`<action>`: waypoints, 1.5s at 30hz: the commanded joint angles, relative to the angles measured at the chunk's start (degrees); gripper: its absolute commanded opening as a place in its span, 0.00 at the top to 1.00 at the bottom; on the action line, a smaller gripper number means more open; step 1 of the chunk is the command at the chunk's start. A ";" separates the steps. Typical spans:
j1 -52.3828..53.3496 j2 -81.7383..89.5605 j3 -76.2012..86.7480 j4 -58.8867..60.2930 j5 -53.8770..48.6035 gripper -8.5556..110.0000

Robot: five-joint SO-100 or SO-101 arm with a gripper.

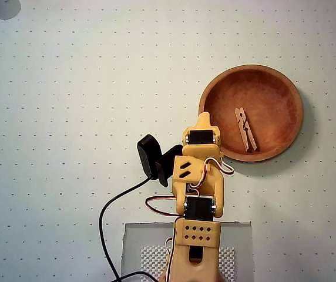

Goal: Grasp a clothespin and put it in the bowl.

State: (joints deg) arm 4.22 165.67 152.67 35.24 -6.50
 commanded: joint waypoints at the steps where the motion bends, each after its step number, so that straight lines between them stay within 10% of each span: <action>1: 0.44 5.62 2.46 -1.76 0.79 0.95; 45: -4.83 31.46 26.37 14.94 8.26 0.95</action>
State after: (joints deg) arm 0.44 196.44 180.35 49.48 1.14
